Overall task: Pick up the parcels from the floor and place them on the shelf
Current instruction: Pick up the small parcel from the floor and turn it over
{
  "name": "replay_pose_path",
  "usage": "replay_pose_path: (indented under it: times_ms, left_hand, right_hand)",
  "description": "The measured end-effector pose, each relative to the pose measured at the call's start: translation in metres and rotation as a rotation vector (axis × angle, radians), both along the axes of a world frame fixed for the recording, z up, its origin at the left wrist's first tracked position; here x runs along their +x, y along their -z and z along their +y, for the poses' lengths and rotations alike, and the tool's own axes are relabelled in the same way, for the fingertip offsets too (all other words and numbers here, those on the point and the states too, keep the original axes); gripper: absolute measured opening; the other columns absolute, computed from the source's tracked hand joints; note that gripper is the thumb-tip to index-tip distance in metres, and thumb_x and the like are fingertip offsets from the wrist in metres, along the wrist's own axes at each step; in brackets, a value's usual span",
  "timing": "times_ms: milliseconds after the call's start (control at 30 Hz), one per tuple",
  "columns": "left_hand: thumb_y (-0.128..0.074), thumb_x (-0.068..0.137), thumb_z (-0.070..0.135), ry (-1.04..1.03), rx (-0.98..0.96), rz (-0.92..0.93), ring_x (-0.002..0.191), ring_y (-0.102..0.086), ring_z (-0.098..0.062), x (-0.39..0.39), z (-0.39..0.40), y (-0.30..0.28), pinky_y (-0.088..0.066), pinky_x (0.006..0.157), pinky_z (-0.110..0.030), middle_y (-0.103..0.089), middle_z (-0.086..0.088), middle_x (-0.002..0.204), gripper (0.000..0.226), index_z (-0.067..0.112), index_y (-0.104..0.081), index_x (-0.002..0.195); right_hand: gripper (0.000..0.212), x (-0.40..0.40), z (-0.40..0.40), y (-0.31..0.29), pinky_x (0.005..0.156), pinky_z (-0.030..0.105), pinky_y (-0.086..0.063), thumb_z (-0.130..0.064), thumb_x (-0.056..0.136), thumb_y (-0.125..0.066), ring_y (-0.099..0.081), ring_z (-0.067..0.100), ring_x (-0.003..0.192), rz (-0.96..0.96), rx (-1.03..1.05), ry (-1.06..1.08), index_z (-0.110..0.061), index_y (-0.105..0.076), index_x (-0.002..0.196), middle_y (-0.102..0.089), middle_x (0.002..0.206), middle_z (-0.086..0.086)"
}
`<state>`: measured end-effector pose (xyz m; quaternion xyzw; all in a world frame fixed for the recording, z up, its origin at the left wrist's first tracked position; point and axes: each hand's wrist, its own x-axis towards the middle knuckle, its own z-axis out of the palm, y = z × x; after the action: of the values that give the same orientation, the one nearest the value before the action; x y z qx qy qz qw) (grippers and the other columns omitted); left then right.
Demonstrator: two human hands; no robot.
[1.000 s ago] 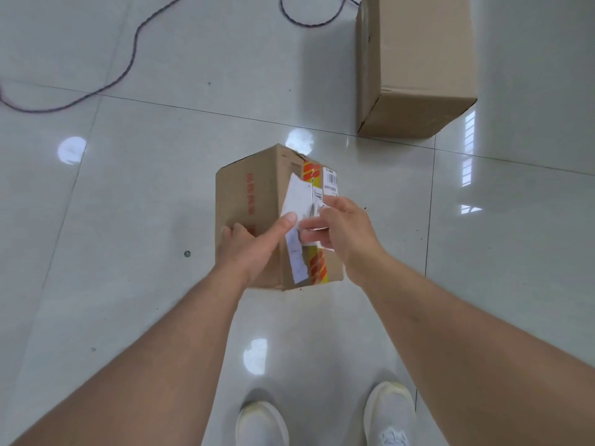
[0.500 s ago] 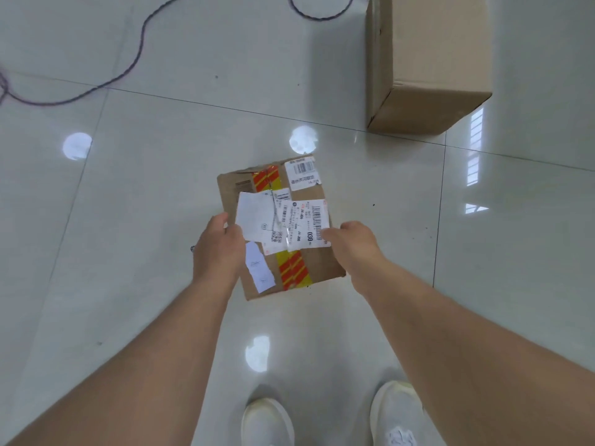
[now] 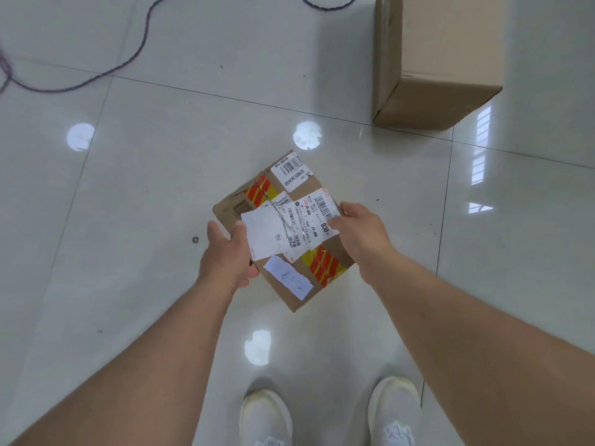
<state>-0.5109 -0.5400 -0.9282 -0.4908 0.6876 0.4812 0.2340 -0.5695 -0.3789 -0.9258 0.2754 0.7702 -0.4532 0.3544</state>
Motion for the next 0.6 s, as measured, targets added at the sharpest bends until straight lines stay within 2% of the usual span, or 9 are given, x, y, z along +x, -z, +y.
replay_pose_path:
  times_ms: [33,67,167,267,333,400,467,533,600]
  left_hand:
    - [-0.031,0.092,0.043,0.01,-0.002,0.01,0.073,-0.066,-0.026,0.002,0.001,0.002,-0.055,0.077,-0.039,-0.064,-0.013,0.101,0.06,0.021,-0.016,0.146]
    - [-0.032,0.092,0.043,0.007,-0.008,0.029,0.072,-0.065,-0.025,0.003,0.003,0.003,-0.055,0.078,-0.039,-0.064,-0.013,0.101,0.058,0.02,-0.021,0.144]
    - [-0.037,0.088,0.046,-0.051,0.018,0.12,0.091,-0.065,-0.026,0.002,0.004,0.007,-0.051,0.088,-0.04,-0.06,-0.01,0.115,0.066,0.024,-0.019,0.147]
    - [-0.038,0.072,0.059,-0.145,0.104,0.247,0.114,-0.055,-0.018,-0.003,0.0,0.008,-0.037,0.106,-0.042,-0.059,0.002,0.118,0.084,0.028,-0.018,0.148]
    - [-0.037,0.079,0.058,-0.173,0.106,0.266,0.13,-0.042,-0.017,-0.008,-0.001,0.006,-0.028,0.111,-0.038,-0.047,0.005,0.14,0.078,0.029,-0.017,0.148]
    - [-0.038,0.09,0.047,-0.162,-0.011,0.203,0.137,-0.033,-0.021,-0.008,0.0,0.005,-0.026,0.105,-0.034,-0.031,0.001,0.153,0.066,0.023,-0.018,0.148]
    - [-0.044,0.089,0.038,-0.155,-0.09,0.082,0.125,-0.041,-0.026,-0.004,-0.001,0.007,-0.033,0.094,-0.035,-0.036,-0.006,0.146,0.063,0.014,-0.025,0.144]
    - [-0.048,0.086,0.037,-0.163,0.023,-0.06,0.103,-0.048,-0.026,0.003,-0.001,0.009,-0.039,0.082,-0.035,-0.05,-0.006,0.124,0.052,0.008,-0.043,0.129]
    - [-0.047,0.087,0.036,-0.169,0.166,-0.098,0.094,-0.057,-0.027,0.008,0.0,0.009,-0.046,0.079,-0.036,-0.06,-0.007,0.11,0.036,0.011,-0.059,0.11]
  right_hand:
    - [0.041,-0.001,0.001,0.001,0.094,0.043,-0.051,-0.017,0.089,-0.052,-0.063,0.022,0.103,-0.009,-0.005,0.001,-0.023,-0.05,0.13,-0.064,0.114,-0.001]
    - [0.041,-0.001,0.001,0.001,0.093,0.044,-0.051,-0.017,0.089,-0.051,-0.064,0.023,0.103,-0.009,0.0,-0.016,-0.023,-0.05,0.129,-0.065,0.115,0.0]
    - [0.026,0.0,0.001,0.006,0.089,0.047,-0.052,-0.024,0.086,-0.047,-0.064,0.027,0.099,0.021,0.112,-0.107,-0.021,-0.052,0.111,-0.066,0.112,0.003]
    - [0.059,0.003,0.002,0.007,0.094,0.049,-0.047,-0.053,0.081,-0.041,-0.062,0.033,0.104,-0.056,0.291,-0.089,-0.013,-0.048,0.123,-0.064,0.113,0.007]
    - [0.069,0.004,0.004,0.009,0.093,0.05,-0.048,-0.063,0.076,-0.037,-0.064,0.032,0.098,-0.112,0.325,-0.025,-0.011,-0.048,0.121,-0.065,0.106,0.007]
    - [0.071,0.0,0.005,0.011,0.094,0.049,-0.046,-0.062,0.076,-0.045,-0.059,0.032,0.106,-0.073,0.361,0.012,-0.011,-0.043,0.126,-0.06,0.116,0.009]
    - [0.075,-0.008,0.007,0.011,0.1,0.05,-0.042,-0.053,0.079,-0.053,-0.047,0.033,0.122,0.018,0.418,-0.028,-0.012,-0.032,0.138,-0.046,0.134,0.012]
    - [0.076,-0.015,0.007,0.008,0.106,0.049,-0.036,-0.043,0.084,-0.055,-0.034,0.032,0.133,0.112,0.445,-0.144,-0.015,-0.021,0.146,-0.032,0.147,0.01]
    - [0.065,-0.018,0.007,0.006,0.106,0.046,-0.035,-0.035,0.087,-0.052,-0.032,0.031,0.133,0.134,0.464,-0.249,-0.017,-0.026,0.144,-0.033,0.147,0.009]
